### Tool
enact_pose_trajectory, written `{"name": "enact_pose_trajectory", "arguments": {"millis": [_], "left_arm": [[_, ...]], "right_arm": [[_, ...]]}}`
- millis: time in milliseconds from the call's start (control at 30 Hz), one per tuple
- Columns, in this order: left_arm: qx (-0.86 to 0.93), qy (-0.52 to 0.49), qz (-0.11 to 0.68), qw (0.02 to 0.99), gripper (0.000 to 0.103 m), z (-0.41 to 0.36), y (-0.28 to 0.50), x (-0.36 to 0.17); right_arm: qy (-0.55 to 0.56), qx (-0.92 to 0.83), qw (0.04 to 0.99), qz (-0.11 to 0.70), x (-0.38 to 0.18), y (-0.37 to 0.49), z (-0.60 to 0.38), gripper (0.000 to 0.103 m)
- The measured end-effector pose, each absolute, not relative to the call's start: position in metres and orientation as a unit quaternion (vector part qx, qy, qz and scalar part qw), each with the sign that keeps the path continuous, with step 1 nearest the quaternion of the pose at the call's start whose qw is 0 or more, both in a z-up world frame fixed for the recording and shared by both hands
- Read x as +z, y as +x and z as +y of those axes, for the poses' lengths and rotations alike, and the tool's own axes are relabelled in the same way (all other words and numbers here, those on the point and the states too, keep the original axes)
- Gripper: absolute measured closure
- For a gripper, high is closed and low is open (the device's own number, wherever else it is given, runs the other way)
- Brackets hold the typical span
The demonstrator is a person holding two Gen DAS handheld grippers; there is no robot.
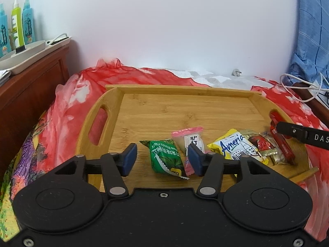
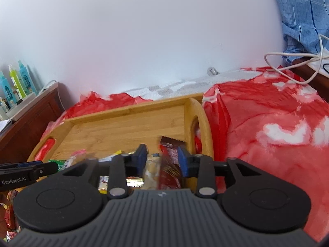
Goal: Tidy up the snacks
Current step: 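Carry both snacks over the bamboo tray and open both tools to drop them, then move both tools back over the remaining snacks beside the tray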
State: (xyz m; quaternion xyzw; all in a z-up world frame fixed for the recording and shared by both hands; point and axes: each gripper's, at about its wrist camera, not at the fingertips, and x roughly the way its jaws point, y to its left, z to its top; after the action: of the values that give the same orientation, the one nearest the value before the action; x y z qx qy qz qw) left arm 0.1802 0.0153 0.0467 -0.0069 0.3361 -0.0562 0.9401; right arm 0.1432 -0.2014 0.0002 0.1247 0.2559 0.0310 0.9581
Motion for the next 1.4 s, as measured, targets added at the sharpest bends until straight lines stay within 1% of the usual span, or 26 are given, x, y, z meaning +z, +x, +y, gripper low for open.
{"name": "enact_pose_trajectory", "arguments": {"millis": [67,200,267,367,467,767,1133,1200,1400], "left_arm": [[-0.056,-0.006,0.335,0.941,0.043,0.016,0.176,0.049],[-0.060,-0.005,0.326,0.943,0.030,0.016,0.164,0.055],[-0.062,0.002,0.319,0.946,0.025,0.016,0.155,0.058],[-0.063,0.008,0.310,0.948,0.023,0.016,0.141,0.062],[-0.067,0.005,0.308,0.949,0.021,0.017,0.127,0.063],[-0.072,0.003,0.309,0.948,0.020,0.021,0.085,0.057],[-0.082,0.034,0.308,0.947,0.022,0.023,0.048,0.047],[-0.085,0.038,0.307,0.947,0.027,0.024,0.044,0.046],[-0.097,0.043,0.310,0.945,0.034,0.024,0.035,0.042]], "right_arm": [[0.120,0.030,0.960,0.250,0.002,0.140,-0.200,0.040],[0.111,0.032,0.963,0.242,0.004,0.132,-0.196,0.034],[0.104,0.032,0.966,0.236,0.005,0.125,-0.193,0.031],[0.098,0.033,0.968,0.229,0.007,0.114,-0.190,0.026],[0.099,0.032,0.968,0.227,0.007,0.101,-0.189,0.026],[0.077,0.027,0.973,0.218,0.007,0.069,-0.178,0.024],[0.040,0.029,0.974,0.222,-0.005,0.033,-0.157,0.024],[0.038,0.027,0.973,0.224,-0.007,0.028,-0.156,0.024],[0.037,0.019,0.971,0.237,-0.013,0.019,-0.156,0.024]]}}
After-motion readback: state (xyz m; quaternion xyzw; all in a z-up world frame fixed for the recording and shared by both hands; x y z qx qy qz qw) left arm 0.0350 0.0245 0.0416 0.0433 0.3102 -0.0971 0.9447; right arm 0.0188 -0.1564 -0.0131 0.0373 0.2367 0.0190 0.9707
